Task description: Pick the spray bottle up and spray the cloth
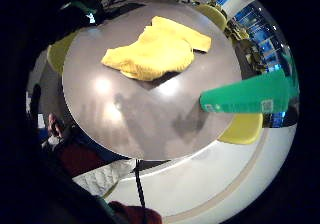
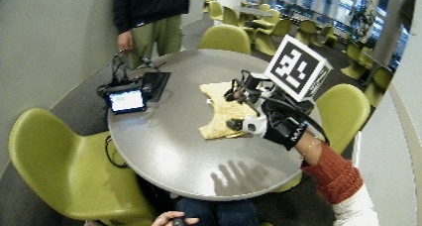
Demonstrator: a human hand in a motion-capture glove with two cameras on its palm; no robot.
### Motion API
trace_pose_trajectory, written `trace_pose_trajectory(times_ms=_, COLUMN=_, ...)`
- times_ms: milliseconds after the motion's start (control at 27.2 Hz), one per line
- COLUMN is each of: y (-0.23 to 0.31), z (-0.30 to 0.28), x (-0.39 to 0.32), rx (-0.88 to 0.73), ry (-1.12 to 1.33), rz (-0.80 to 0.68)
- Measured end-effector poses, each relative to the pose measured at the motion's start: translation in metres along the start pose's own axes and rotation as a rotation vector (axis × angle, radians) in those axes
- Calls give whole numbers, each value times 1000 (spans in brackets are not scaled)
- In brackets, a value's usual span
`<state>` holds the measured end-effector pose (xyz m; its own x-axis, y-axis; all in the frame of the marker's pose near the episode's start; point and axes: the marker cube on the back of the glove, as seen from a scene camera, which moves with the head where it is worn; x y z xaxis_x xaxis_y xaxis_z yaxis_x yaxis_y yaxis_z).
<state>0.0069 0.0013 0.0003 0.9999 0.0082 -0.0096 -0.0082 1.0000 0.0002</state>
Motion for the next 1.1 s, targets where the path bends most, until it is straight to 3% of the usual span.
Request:
trace_pose_trajectory(times_ms=405, y=27, z=8, x=80, rx=54, ry=216, rz=-13)
trace_pose_trajectory(times_ms=626, y=38, z=-15, x=131, rx=122, ry=215, rz=154)
trace_pose_trajectory(times_ms=846, y=29, z=-45, x=183, rx=306, ry=205, rz=335)
trace_pose_trajectory(times_ms=1104, y=6, z=-50, x=199, rx=343, ry=93, rz=392)
